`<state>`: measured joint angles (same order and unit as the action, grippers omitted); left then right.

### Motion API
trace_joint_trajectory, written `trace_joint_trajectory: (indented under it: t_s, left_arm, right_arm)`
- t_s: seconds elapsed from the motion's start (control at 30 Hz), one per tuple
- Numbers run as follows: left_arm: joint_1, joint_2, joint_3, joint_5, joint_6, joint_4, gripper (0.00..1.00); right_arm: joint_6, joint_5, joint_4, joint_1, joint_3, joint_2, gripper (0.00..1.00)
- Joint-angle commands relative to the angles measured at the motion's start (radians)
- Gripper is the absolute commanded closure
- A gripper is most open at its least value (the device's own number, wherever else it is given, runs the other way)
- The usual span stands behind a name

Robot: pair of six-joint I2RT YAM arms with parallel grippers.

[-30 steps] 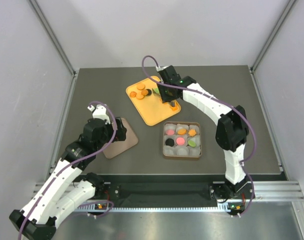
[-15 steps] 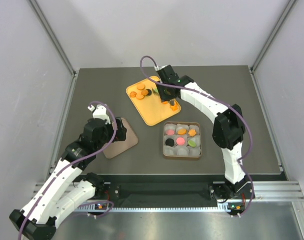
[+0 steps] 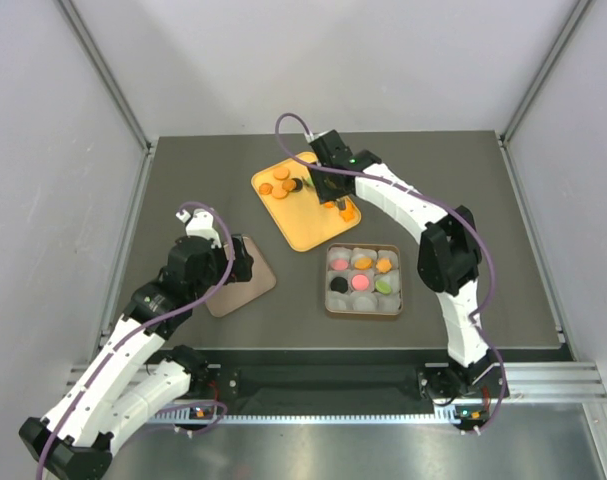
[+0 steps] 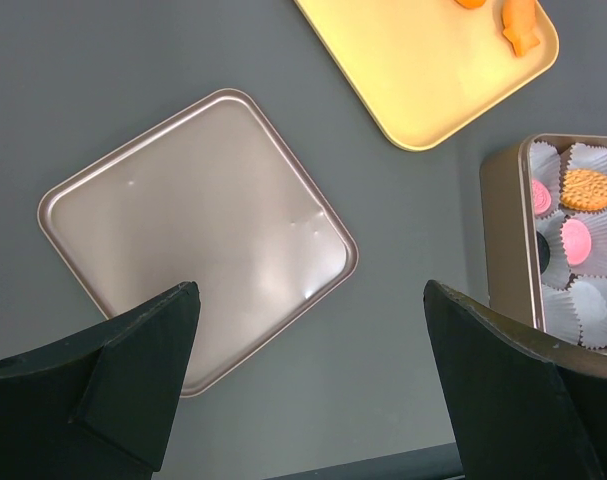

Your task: Pack the cookies

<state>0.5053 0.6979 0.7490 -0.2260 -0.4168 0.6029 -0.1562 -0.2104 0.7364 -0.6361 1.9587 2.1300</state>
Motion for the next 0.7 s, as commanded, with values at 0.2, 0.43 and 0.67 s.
trace_joint_trajectory:
  t_s: [0.2,0.43,0.67]
  left_arm:
    - [0.004,0.0,0.0,-0.012,0.0,-0.015,0.02]
    - [0.004,0.0,0.0,-0.012,0.0,-0.014,0.01]
    - [0.004,-0.001,0.0,-0.012,0.0,-0.015,0.01]
  right_arm:
    - [0.011,-0.001,-0.009,0.018,0.074,0.021,0.55]
    - [0.004,0.026,-0.008,0.019,0.074,0.028,0.57]
    - [0.006,0.039,-0.005,0.019,0.075,0.033,0.57]
